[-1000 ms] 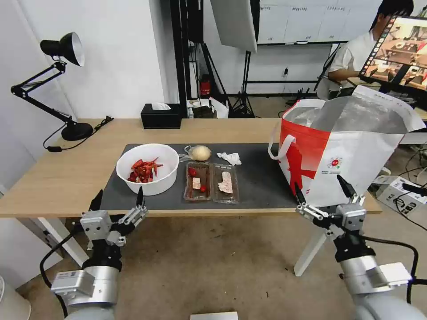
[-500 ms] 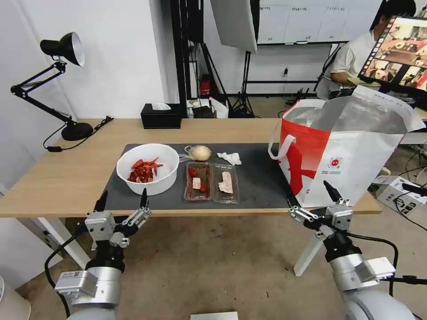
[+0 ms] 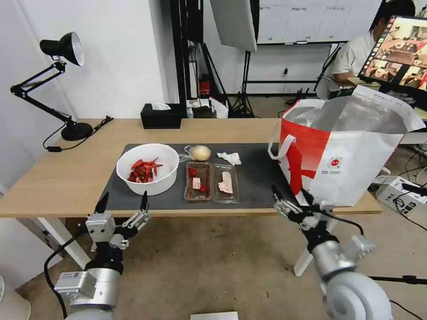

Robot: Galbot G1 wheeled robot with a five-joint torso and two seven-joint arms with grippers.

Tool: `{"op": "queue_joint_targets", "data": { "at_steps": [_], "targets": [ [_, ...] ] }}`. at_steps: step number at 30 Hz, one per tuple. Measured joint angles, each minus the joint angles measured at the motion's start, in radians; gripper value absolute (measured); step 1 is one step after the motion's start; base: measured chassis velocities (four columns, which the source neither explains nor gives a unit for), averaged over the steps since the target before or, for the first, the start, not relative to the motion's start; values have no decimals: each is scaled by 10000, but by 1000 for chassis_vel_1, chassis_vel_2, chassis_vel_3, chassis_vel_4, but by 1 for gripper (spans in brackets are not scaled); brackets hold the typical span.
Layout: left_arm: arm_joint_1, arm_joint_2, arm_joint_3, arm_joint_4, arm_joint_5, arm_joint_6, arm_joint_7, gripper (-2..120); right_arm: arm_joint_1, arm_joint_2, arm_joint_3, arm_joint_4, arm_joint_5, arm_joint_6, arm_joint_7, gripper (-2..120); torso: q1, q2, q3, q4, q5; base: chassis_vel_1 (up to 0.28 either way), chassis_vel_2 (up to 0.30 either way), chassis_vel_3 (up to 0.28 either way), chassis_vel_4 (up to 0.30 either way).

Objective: Pick up the trash from the table and place it into the takeout bag.

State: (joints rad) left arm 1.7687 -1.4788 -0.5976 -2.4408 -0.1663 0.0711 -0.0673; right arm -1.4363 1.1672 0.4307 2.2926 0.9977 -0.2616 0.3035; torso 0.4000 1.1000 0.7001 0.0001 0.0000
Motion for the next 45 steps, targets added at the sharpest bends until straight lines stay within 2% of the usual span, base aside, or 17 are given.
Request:
{"op": "queue_joint_targets", "data": {
  "at_steps": [3, 4, 6, 7, 9, 14, 20, 23, 32, 37, 45],
  "targets": [
    [-23, 23, -54, 57, -74, 0, 2, 100, 816, 47, -593, 79, 2357, -329, 1648, 100, 0, 0, -1, -1, -2, 0, 0, 0, 0],
    [-23, 23, -54, 57, -74, 0, 2, 100, 816, 47, -593, 79, 2357, -329, 1648, 100, 0, 0, -1, -1, -2, 0, 0, 0, 0],
    [-28, 26, -120, 96, -107, -9, 3, 100, 1513, 391, -1077, 72, 4362, -350, 3213, 100, 0, 0, -1, 0, -2, 0, 0, 0, 0],
    [-28, 26, -120, 96, -107, -9, 3, 100, 1513, 391, -1077, 72, 4362, -350, 3213, 100, 0, 0, -1, 0, -2, 0, 0, 0, 0],
    [-18, 23, -172, 132, -190, -26, 7, 100, 2009, 785, -1474, -22, 5077, -199, 4319, 100, 0, 0, -1, 0, -2, 0, 0, 0, 0],
    [-17, 90, -307, 241, -271, -33, 7, 100, 2514, 1463, -2147, -418, 5117, 157, 5364, 100, 0, -1, -1, 0, -2, 0, 0, 0, 0],
    [-88, 180, -346, 467, -308, -36, 1, 100, 2858, 2216, -2605, -1013, 4907, 309, 5619, 100, 0, -1, -1, -1, -1, 0, 0, 0, 0],
    [-190, 224, -394, 592, -348, -36, -6, 100, 3158, 2864, -2737, -1603, 4700, 356, 5723, 100, 0, -1, 0, 0, -1, 0, 0, 0, 0],
    [-184, 260, -454, 652, -421, -38, -9, 100, 3410, 3757, -2819, -2328, 4395, 366, 5831, 100, 0, -1, 0, -1, -1, 0, 0, 0, 0],
    [-183, 314, -493, 663, -483, -52, -13, 100, 3344, 4041, -2839, -2417, 4207, 368, 5840, 100, 0, 0, 0, -1, -1, 0, 0, 0, 0],
    [-226, 484, -578, 666, -653, -58, -23, 100, 3194, 4059, -2743, -2362, 4072, 392, 5847, 100, 0, 0, -1, -1, 0, 0, 0, 0, 0]
  ]
}}
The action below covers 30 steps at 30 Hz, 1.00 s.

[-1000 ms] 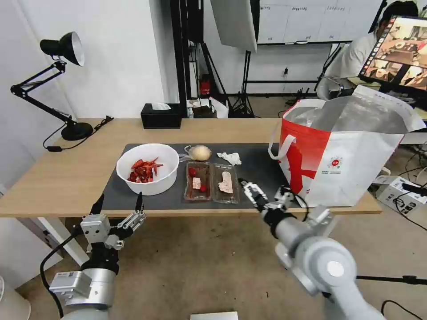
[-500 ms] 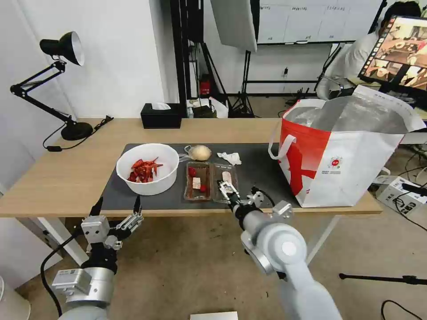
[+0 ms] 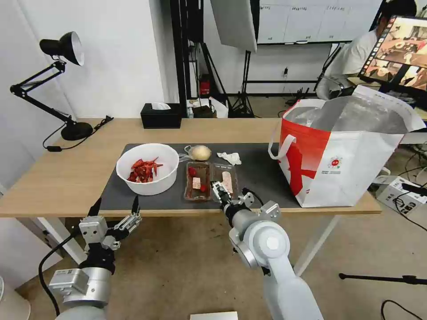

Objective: Pick up the trash from the table and place it into the takeout bag.

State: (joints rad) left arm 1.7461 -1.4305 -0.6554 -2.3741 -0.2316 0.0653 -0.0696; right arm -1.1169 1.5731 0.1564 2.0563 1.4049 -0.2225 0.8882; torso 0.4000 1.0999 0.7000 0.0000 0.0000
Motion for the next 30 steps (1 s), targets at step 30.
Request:
{"op": "queue_joint_targets", "data": {
  "at_steps": [30],
  "targets": [
    [59, -31, -42, -79, -37, -57, -15, 100, 194, -22, 232, -263, -27, 18, -163, 100, 0, 0, 1, 0, 0, 0, 0, 0, 0]
  ]
}}
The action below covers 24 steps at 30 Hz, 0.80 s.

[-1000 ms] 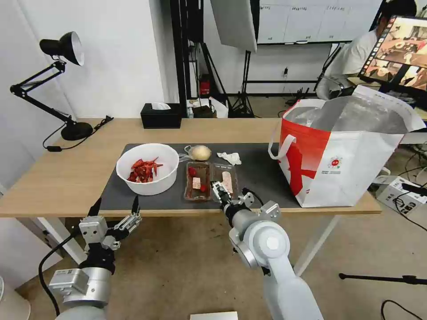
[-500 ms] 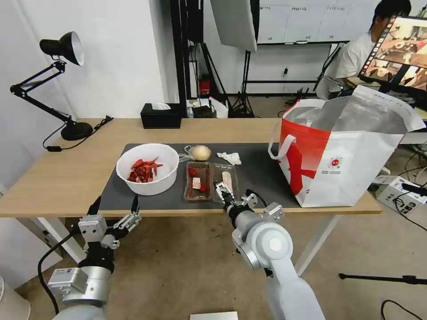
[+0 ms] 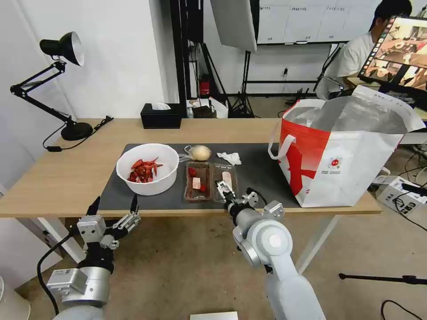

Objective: Pick up the trash from the table and place it into the takeout bag.

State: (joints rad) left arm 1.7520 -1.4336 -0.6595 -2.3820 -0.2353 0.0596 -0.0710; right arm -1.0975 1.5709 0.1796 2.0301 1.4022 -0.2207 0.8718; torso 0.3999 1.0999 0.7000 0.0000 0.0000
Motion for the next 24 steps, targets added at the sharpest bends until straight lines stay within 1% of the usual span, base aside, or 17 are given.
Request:
{"op": "queue_joint_targets", "data": {
  "at_steps": [11, 13, 14, 17, 21, 24],
  "targets": [
    [63, -17, -34, -84, -4, -14, 0, 100, 93, -4, 18, 6, -331, 88, -319, 100, 0, 0, 0, 0, 0, 0, 0, 0, 0],
    [80, -15, -61, -111, -17, -23, 0, 100, 50, -29, -8, 19, -942, 54, -661, 100, 0, 0, -1, 0, 0, 0, 0, 0, 0],
    [80, -15, -61, -111, -17, -23, 0, 100, 50, -29, -8, 19, -942, 54, -661, 100, 0, 0, -1, 0, 0, 0, 0, 0, 0],
    [82, -5, -78, -126, -39, -35, 0, 100, 31, -97, -162, 63, -2055, -4, -1091, 100, 0, 0, 0, 0, 0, 0, 0, 0, 0],
    [85, -6, -80, -131, -44, -46, 0, 100, 33, -138, -210, 85, -2373, -18, -1231, 100, 0, 0, 0, 0, 0, 0, 0, 0, 0],
    [103, -18, -91, -134, -51, -67, 0, 100, 58, -289, -283, 83, -2957, -29, -1698, 100, 0, 0, 0, 0, 0, 0, 0, 0, 0]
  ]
}}
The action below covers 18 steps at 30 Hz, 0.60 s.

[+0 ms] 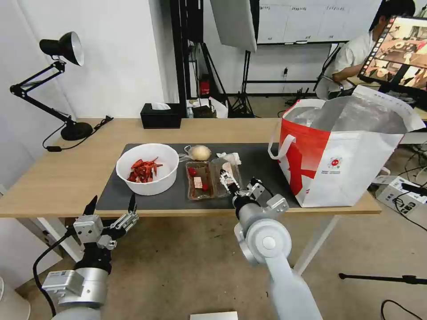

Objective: Pick up the trash from the table and place it into the takeout bag.

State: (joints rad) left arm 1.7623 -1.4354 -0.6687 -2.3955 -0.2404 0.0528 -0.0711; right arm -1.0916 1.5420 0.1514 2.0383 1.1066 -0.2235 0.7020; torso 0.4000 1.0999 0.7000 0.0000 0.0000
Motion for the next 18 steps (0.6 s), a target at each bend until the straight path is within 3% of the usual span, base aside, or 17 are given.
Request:
{"op": "queue_joint_targets", "data": {
  "at_steps": [10, 18],
  "targets": [
    [-17, 28, -100, -10, -139, -14, -10, 100, 548, -564, -249, -7, -750, -202, -1541, 100, 0, 0, 0, 0, 0, 0, 0, 0, 0],
    [-61, 57, -239, 79, -261, -17, -16, 100, 1393, -574, -673, -519, 92, -683, -1756, 100, 0, 0, 1, -1, -1, 0, 0, 0, 0]
  ]
}}
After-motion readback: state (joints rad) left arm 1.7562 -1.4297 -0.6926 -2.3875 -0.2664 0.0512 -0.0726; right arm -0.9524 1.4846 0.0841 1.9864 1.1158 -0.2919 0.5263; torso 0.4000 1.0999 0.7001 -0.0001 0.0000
